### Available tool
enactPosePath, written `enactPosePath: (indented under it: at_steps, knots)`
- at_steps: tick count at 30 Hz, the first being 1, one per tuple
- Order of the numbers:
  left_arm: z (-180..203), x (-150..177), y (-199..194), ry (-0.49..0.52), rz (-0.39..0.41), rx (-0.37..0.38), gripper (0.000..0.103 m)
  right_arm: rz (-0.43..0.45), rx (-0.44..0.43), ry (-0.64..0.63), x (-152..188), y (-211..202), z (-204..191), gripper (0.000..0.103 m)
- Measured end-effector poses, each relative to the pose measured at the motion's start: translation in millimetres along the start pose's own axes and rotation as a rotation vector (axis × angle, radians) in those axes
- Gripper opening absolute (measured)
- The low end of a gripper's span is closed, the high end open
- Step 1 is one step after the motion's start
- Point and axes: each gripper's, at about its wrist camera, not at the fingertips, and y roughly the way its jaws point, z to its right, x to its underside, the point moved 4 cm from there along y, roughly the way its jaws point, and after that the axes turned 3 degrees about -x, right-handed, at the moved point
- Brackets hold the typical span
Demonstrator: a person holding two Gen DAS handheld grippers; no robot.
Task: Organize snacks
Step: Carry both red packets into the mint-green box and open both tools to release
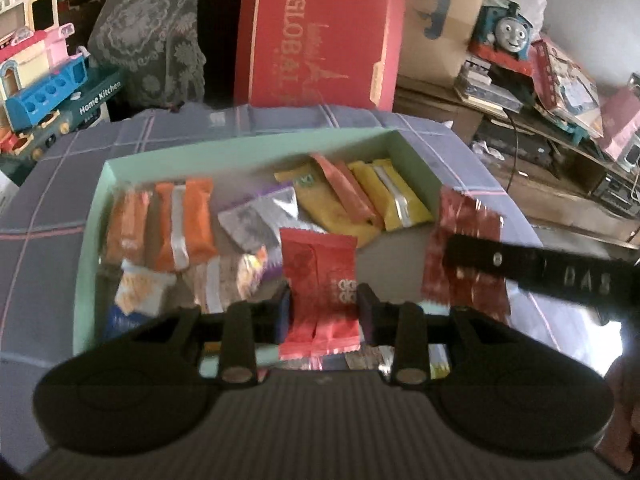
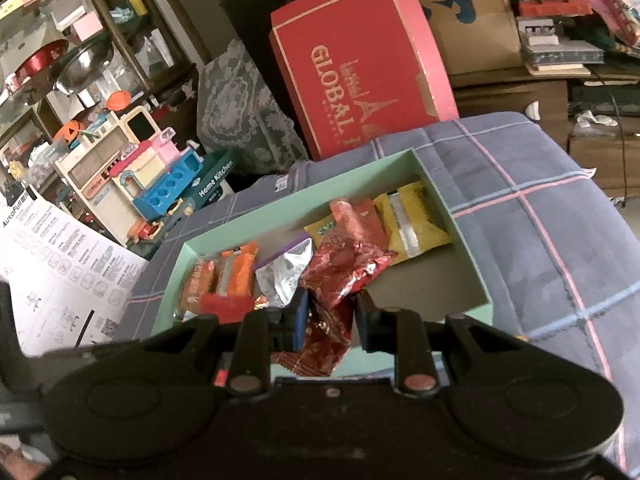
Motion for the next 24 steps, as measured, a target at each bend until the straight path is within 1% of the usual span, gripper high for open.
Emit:
enactPosePath:
  at_steps: [4, 5, 6, 7, 8, 9, 10, 11, 12, 14, 16, 20, 24]
  knots:
    - [0, -11, 12, 0.008, -0.004, -0.02, 0.034, -0.016, 0.002, -0.011, -5, 13, -7, 0.025]
    - [-1, -12, 15, 0.01, -0.011, -0.024, 0.035, -0.02, 0.0, -0.013, -5, 16, -9, 0.026]
    - [-1, -13, 17, 0.008, -0.018, -0.03, 0.042, -0.017, 0.003, -0.009, -7, 18, -10, 0.029]
    - [-2, -13, 18, 0.005, -0.022, -0.042, 0.049, -0.012, 0.002, -0.008, -8, 18, -11, 0.036]
    - [-3, -13, 18, 0.003, -0.02, -0.053, 0.067, -0.005, 0.003, -0.007, -8, 18, -12, 0.041]
    - [-3, -12, 18, 0.003, -0.014, -0.061, 0.08, 0.001, 0.005, -0.006, -9, 17, -12, 0.055]
    - [-4, -12, 17, 0.005, -0.006, -0.073, 0.085, 0.009, 0.007, -0.005, -9, 16, -13, 0.07]
    - [-4, -12, 16, 0.008, -0.001, -0.082, 0.093, 0.021, 0.013, -0.006, -8, 14, -13, 0.076]
    - [-3, -12, 16, 0.01, 0.001, -0.089, 0.098, 0.03, 0.02, -0.006, -8, 11, -13, 0.082]
    - [-4, -11, 15, 0.006, -0.002, -0.094, 0.1, 0.039, 0.026, -0.001, -7, 7, -10, 0.087]
    - [-3, -10, 12, 0.003, -0.006, -0.087, 0.1, 0.049, 0.032, 0.011, -6, 2, -7, 0.097]
    - [0, -4, 3, 0.011, -0.003, -0.083, 0.103, 0.063, 0.035, 0.027, -2, -12, 1, 0.103]
    - [6, 6, -7, 0.018, -0.006, -0.07, 0.103, 0.082, 0.045, 0.048, 8, -36, 16, 0.103]
